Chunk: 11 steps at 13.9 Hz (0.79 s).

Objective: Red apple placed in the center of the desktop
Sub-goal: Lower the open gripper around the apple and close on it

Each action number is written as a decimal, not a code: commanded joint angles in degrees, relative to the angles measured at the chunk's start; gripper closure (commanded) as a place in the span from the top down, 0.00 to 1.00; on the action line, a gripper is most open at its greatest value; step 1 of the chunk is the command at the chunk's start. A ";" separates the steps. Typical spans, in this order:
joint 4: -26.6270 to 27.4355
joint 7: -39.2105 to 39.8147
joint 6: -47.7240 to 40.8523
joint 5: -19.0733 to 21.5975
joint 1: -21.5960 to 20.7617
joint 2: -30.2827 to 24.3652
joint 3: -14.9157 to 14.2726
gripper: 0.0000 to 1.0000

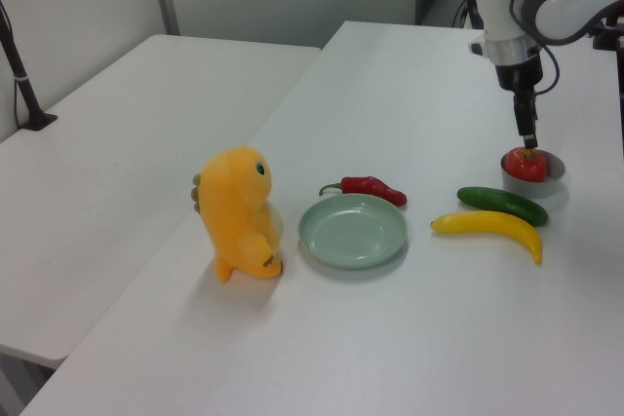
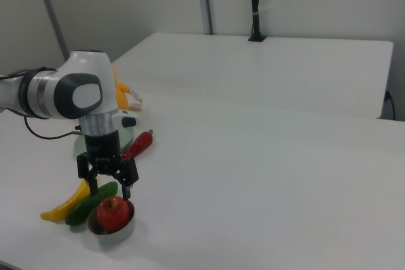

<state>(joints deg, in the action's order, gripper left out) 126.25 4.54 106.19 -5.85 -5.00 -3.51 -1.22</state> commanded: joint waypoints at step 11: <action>3.74 3.46 4.99 -0.92 -1.15 2.63 0.16 1.00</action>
<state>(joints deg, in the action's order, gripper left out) 128.95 7.20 109.04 -5.89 -5.60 -0.70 -1.06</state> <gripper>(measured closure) 0.000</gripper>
